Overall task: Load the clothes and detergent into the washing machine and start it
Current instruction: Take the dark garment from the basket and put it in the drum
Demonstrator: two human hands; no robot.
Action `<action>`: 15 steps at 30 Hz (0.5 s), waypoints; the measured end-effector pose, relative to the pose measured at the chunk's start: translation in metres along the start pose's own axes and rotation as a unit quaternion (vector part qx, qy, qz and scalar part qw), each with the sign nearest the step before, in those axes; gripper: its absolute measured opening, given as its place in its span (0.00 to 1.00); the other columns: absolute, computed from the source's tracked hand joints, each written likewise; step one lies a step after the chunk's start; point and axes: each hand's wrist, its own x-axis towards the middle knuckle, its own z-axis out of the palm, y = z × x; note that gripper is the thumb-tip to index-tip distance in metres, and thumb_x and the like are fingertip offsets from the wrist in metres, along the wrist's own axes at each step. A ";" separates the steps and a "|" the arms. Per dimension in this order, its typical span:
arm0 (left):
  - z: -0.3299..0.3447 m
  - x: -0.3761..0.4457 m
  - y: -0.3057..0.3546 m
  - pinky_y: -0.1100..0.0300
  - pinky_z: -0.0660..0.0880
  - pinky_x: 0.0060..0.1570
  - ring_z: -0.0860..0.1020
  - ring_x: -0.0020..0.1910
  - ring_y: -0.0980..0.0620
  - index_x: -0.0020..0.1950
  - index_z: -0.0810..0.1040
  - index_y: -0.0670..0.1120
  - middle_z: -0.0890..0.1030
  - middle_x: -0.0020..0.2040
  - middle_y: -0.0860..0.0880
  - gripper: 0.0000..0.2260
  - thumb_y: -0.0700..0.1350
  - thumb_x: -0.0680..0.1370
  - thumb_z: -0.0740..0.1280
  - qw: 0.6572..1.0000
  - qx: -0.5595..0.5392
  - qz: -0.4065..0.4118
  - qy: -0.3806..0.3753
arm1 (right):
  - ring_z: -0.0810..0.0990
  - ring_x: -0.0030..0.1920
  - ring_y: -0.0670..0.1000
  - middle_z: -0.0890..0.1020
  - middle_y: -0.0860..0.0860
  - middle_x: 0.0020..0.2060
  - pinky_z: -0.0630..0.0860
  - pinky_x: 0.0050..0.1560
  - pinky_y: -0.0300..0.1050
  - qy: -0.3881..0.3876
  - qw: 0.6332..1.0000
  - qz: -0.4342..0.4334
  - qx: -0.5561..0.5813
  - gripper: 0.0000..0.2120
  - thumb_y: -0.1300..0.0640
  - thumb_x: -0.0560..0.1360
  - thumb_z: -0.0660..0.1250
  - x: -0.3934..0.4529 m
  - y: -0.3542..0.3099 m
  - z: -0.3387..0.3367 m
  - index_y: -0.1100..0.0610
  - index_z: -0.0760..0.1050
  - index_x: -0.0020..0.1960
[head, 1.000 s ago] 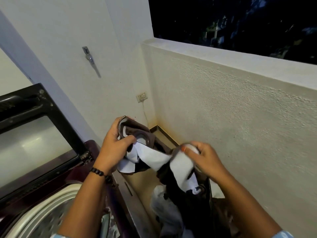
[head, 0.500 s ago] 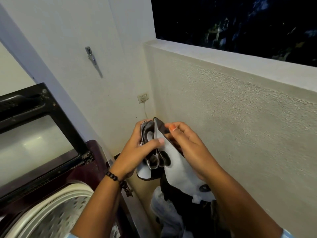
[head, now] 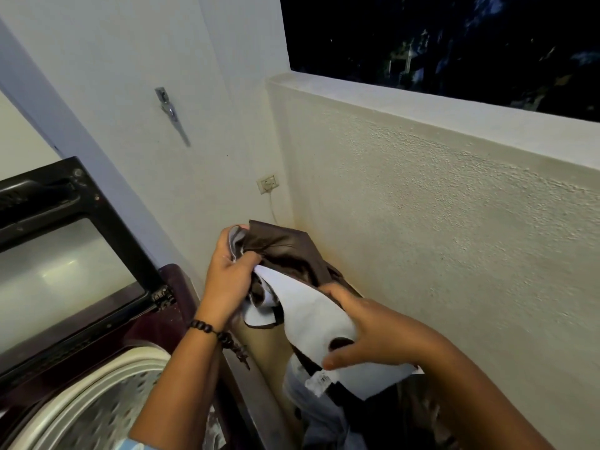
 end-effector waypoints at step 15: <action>0.018 -0.023 0.014 0.61 0.74 0.54 0.78 0.54 0.57 0.59 0.74 0.52 0.80 0.53 0.55 0.17 0.34 0.76 0.58 0.984 0.118 0.053 -0.121 | 0.78 0.34 0.41 0.81 0.46 0.35 0.75 0.35 0.36 0.433 0.887 -0.056 0.153 0.04 0.52 0.73 0.72 0.010 -0.024 -0.020 0.52 0.79 0.44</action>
